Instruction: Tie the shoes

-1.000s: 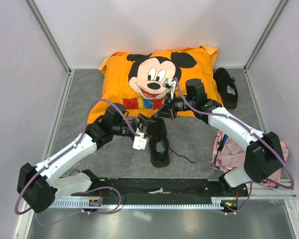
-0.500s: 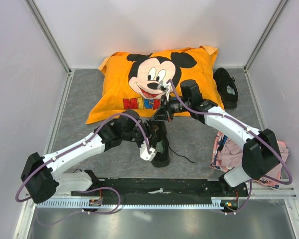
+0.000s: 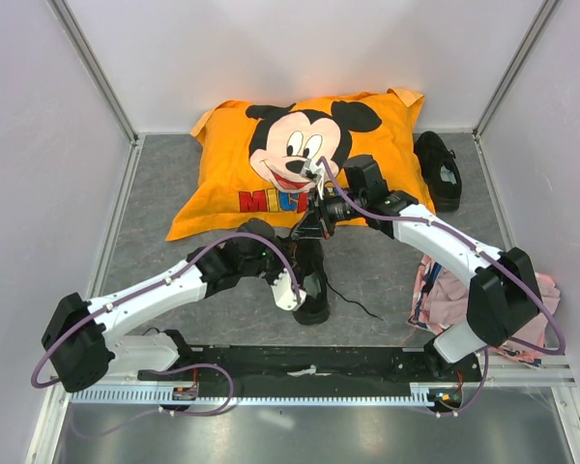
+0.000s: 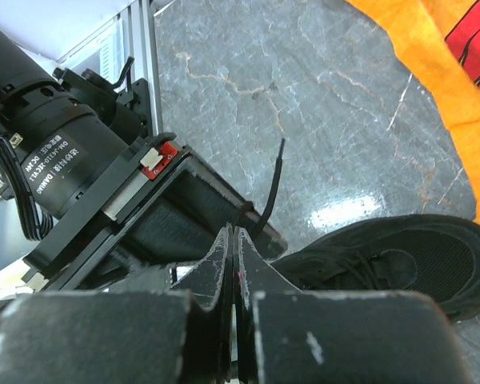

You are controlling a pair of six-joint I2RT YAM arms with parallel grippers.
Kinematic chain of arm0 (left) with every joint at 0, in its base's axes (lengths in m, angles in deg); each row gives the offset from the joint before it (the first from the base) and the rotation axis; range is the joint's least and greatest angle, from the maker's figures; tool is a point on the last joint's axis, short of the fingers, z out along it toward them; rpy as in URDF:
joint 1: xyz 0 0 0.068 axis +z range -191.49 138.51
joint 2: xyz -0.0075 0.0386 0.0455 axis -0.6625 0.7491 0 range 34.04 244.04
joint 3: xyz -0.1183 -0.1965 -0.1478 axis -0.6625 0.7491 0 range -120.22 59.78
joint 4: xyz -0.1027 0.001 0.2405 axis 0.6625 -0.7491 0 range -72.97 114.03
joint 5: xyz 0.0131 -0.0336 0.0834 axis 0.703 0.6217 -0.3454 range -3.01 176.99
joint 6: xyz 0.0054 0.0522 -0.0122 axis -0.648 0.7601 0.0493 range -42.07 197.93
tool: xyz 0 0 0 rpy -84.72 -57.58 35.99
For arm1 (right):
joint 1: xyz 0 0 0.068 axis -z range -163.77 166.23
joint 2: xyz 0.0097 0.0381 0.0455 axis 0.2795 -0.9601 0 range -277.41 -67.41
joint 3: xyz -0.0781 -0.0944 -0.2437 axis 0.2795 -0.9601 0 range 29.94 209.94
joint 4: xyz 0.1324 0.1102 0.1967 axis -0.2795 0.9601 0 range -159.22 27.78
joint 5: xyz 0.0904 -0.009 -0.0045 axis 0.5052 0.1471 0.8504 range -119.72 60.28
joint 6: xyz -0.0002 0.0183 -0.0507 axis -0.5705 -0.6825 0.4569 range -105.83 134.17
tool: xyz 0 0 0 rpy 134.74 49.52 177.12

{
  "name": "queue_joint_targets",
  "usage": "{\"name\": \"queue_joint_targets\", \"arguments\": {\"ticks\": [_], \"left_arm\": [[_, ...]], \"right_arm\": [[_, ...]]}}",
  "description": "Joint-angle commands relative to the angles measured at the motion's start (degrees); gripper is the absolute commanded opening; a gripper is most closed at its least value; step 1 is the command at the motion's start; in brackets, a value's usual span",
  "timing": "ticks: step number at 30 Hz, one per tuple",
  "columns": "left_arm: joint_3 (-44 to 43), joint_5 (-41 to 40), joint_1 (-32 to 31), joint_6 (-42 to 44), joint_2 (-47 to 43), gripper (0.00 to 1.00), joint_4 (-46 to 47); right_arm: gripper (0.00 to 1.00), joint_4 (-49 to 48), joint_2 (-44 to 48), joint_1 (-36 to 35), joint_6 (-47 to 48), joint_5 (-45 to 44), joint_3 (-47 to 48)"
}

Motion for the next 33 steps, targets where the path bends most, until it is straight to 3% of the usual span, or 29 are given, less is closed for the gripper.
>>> {"name": "queue_joint_targets", "arguments": {"ticks": [1, 3, 5, 6, 9, 10, 14, 19, 24, 33], "left_arm": [[0.01, -1.91, -0.27, -0.4, 0.7, 0.2, 3.34], [0.44, -1.12, -0.27, -2.24, 0.88, 0.08, 4.3], [1.49, -0.86, -0.27, -2.87, 0.71, 0.02, 5.18], [2.02, -0.77, -0.27, -3.48, 0.62, 0.01, 6.66], [3.78, 0.72, -0.18, -6.02, -0.26, 0.02, 8.17], [4.31, 1.34, 0.08, -6.9, -0.53, 0.01, 8.52], [4.14, 4.93, 0.96, -14.01, -0.53, 0.02, 9.14], [3.53, 7.23, 2.01, -19.21, -0.26, 0.02, 9.67], [2.82, 8.37, 2.8, -23.78, 0.7, 0.01, 9.32], [1.85, 9.43, 4.03, -30.46, 1.84, 0.02, 8.35]], "right_arm": [[0.0, 1.32, 0.35, -0.43, 1.34, 0.55, 3.38], [0.04, 1.76, 0.97, -0.43, 1.34, 0.64, 3.12], [0.25, 3.08, 1.23, -0.16, 1.34, 0.11, 3.03], [0.36, 4.74, 1.76, 0.1, 1.34, 0.02, 3.2], [0.55, 6.94, 4.3, 2.99, 3.36, -0.51, 1.72], [0.57, 7.3, 5.27, 4.22, 3.54, -0.33, 0.84], [0.62, 10.81, 10.72, 10.02, 8.98, -1.29, -5.22], [0.62, 13.46, 16.35, 10.47, 15.4, -1.48, -14.71], [0.61, 6.01, 15.92, 9.95, 9.97, -0.51, -20.34], [0.61, -0.51, 12.49, 6.34, 5.13, -1.91, -22.46]]}}
